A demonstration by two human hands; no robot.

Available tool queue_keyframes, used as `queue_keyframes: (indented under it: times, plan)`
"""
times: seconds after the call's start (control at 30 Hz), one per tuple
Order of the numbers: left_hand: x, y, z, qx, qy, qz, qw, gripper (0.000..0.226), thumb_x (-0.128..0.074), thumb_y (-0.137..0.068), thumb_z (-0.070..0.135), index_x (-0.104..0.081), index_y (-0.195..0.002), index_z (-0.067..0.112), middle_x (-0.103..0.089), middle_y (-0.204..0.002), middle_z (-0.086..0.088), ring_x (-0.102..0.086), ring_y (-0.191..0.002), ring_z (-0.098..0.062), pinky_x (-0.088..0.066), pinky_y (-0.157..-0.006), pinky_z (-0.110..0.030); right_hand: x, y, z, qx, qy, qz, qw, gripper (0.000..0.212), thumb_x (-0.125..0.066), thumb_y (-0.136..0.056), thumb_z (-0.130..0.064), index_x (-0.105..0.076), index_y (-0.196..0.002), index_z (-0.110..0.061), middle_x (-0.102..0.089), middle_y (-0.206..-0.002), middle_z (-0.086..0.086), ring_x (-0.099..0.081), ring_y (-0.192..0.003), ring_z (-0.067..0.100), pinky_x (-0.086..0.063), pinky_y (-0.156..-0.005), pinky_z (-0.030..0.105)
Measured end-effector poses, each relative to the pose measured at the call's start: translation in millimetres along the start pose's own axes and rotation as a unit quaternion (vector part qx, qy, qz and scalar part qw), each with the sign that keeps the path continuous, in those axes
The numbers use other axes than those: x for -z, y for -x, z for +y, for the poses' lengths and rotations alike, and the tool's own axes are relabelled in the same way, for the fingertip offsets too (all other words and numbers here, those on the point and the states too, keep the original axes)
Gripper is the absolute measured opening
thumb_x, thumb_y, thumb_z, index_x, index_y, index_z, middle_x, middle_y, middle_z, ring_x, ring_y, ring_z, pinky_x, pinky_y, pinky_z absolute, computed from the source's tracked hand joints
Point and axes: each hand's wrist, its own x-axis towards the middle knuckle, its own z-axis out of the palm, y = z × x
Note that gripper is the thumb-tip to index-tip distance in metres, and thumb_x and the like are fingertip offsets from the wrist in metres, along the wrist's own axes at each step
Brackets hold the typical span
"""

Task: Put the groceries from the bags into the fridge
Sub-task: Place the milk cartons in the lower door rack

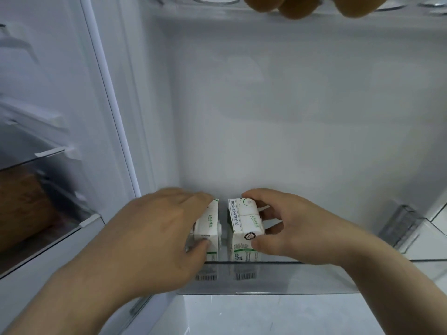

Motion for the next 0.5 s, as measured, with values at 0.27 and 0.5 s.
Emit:
queue_keyframes:
  times: [0.27,0.5]
  plan:
    - [-2,5,-5,0.012,0.004,0.003,1.000,0.051,-0.046,-0.075,0.064,-0.058,-0.115,0.035,-0.067,-0.101,0.024,-0.066,-0.079,-0.004,-0.055,-0.059,-0.021,-4,-6,8,0.005,-0.040,0.015,0.999,0.044,-0.082,-0.070,-0.029,-0.063,-0.108,-0.040,-0.067,-0.109,-0.020,-0.064,-0.106,0.000,-0.055,-0.092,0.036]
    - [-27,17,-20,0.078,0.262,0.039,0.961,0.059,-0.061,-0.070,0.068,-0.046,-0.126,0.059,-0.040,-0.121,0.054,-0.046,-0.101,0.027,-0.034,-0.080,0.005,-5,-11,10,0.011,-0.054,-0.003,0.998,0.055,-0.078,-0.059,-0.046,-0.061,-0.111,-0.045,-0.065,-0.114,-0.021,-0.061,-0.112,0.002,-0.054,-0.094,0.036]
